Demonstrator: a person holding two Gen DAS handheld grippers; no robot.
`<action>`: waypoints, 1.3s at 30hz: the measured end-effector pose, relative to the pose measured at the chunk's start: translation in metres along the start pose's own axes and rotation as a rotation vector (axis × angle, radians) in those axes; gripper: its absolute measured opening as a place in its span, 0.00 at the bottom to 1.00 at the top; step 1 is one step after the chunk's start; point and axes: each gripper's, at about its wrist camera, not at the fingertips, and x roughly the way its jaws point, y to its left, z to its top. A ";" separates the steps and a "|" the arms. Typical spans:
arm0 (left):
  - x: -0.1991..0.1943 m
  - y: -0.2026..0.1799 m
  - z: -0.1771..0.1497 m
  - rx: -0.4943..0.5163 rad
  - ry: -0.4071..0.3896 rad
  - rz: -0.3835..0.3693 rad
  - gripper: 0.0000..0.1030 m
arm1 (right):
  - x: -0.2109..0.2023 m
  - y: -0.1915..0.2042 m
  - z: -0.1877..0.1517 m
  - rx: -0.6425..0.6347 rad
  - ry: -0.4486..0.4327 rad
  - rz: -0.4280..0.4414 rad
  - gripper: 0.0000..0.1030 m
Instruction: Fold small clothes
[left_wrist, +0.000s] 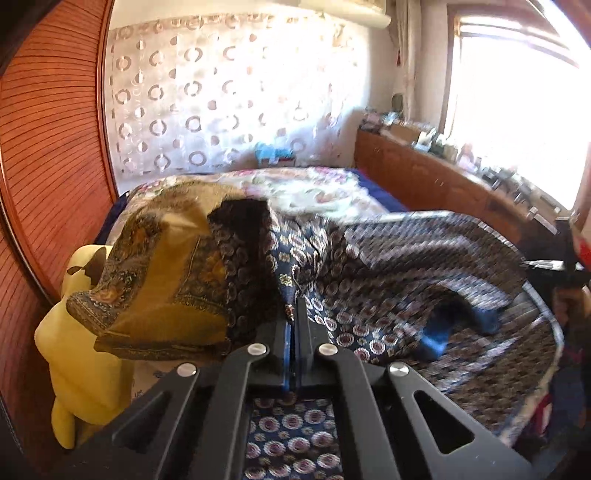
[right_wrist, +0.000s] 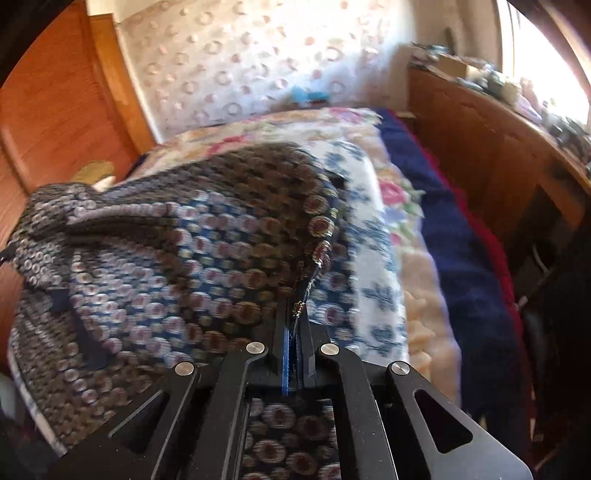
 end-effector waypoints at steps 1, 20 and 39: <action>-0.006 0.002 0.002 -0.009 -0.011 -0.009 0.00 | -0.009 0.004 0.002 -0.007 -0.021 0.015 0.00; -0.022 0.058 -0.072 -0.128 0.111 0.046 0.00 | -0.092 0.000 -0.065 -0.035 -0.004 -0.057 0.00; -0.051 0.055 -0.096 -0.123 0.110 0.109 0.21 | -0.088 -0.001 -0.076 -0.043 0.010 -0.107 0.10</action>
